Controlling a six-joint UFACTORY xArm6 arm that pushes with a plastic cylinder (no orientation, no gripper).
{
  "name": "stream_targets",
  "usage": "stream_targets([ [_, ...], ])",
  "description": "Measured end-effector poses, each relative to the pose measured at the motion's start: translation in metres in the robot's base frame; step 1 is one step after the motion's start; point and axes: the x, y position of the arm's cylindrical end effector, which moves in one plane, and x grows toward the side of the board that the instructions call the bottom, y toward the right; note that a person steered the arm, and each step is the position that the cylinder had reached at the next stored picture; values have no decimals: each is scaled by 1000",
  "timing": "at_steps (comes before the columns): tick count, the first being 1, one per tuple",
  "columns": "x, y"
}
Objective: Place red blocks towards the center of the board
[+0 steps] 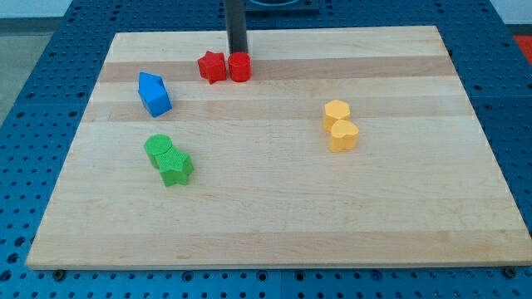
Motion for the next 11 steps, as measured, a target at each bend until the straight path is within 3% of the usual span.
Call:
stream_targets([
  [1, -10, -57],
  [2, 11, -109],
  [3, 36, -111],
  [6, 50, 19],
  [8, 33, 11],
  [10, 24, 83],
  [11, 41, 87],
])
